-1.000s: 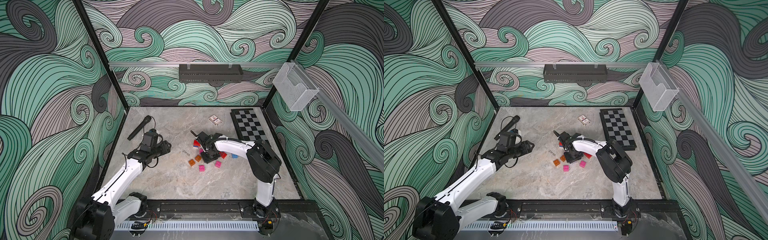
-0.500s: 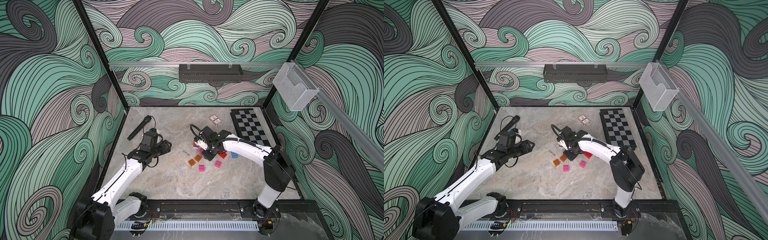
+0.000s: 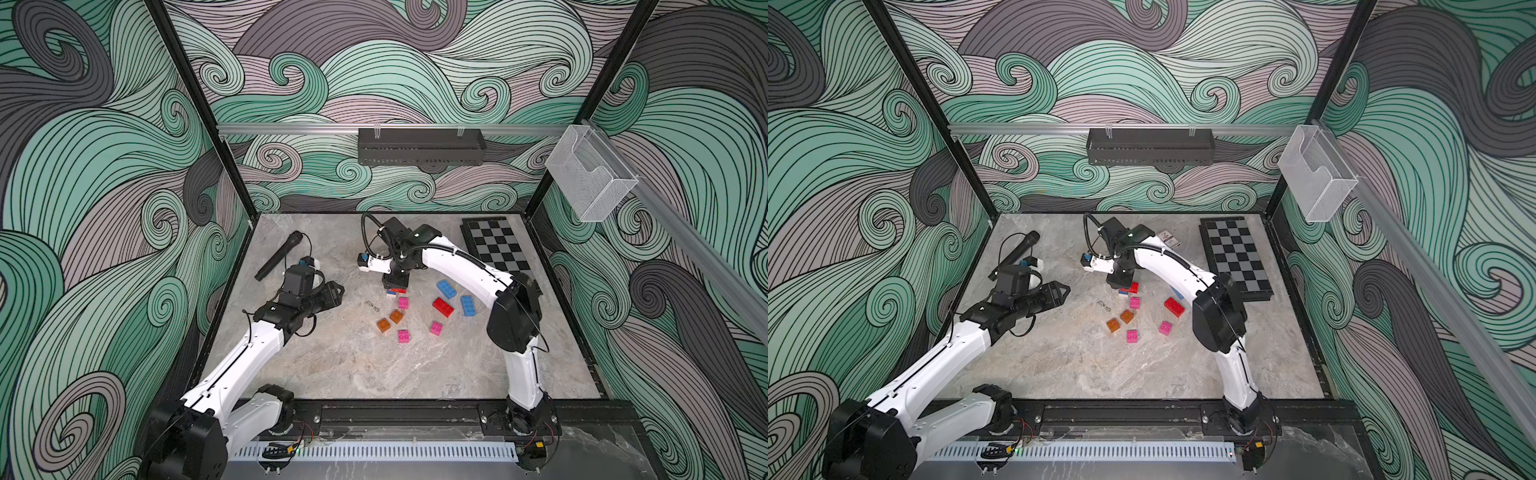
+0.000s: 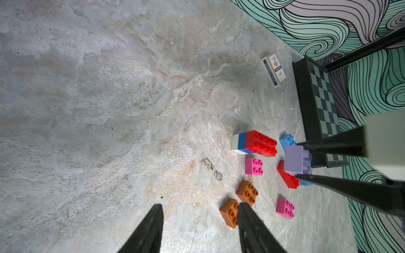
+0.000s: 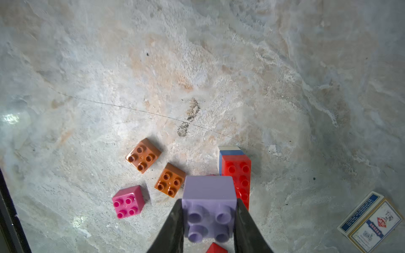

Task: Assemble the letter p with lego
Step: Pick up the lego brick from the center of the board, then assemble the lego brick with the lego brick.

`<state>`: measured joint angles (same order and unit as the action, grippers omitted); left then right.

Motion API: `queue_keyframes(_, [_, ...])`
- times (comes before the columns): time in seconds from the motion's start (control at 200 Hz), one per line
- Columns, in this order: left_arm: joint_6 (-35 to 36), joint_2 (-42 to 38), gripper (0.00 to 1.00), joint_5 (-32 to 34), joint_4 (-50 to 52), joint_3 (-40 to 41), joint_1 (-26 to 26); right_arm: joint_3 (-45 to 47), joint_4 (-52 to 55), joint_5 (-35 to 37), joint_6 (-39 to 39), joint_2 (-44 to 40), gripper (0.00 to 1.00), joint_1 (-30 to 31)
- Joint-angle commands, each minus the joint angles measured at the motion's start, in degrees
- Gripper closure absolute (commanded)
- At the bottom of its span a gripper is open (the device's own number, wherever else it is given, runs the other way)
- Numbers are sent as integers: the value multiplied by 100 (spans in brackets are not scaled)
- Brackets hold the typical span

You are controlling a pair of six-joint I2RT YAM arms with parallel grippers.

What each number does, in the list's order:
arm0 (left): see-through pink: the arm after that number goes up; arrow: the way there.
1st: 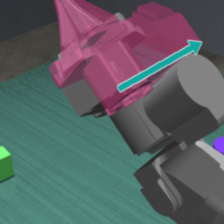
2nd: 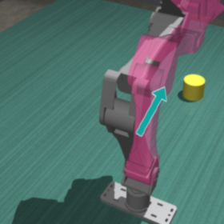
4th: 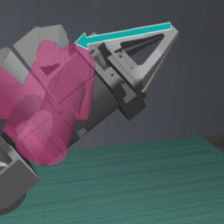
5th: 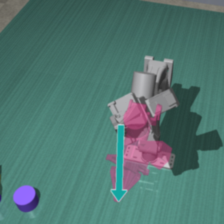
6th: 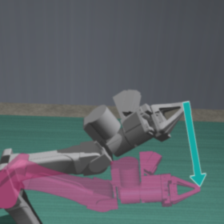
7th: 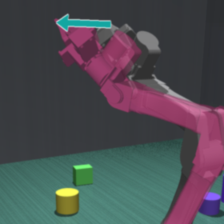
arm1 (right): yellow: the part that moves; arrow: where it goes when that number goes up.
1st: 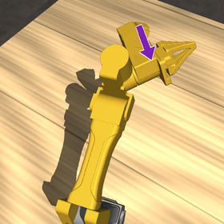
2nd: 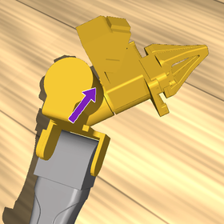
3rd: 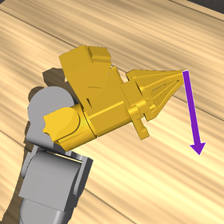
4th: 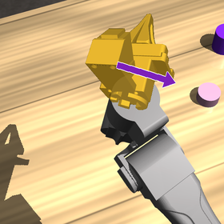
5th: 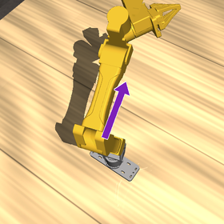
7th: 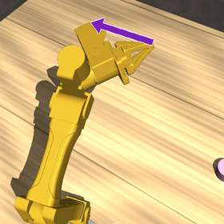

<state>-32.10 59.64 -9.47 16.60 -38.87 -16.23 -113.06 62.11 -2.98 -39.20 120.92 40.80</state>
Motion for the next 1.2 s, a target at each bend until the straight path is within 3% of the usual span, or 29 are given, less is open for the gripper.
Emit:
queue_keyframes(0.0, [158,-96,44,-2,-104,-6,33,-487,819,17,-675,327,79,-148])
queue_keyframes(1.196, [177,-70,44,95,-105,9,35,-1456,1031,139,-826,1408,78,-379])
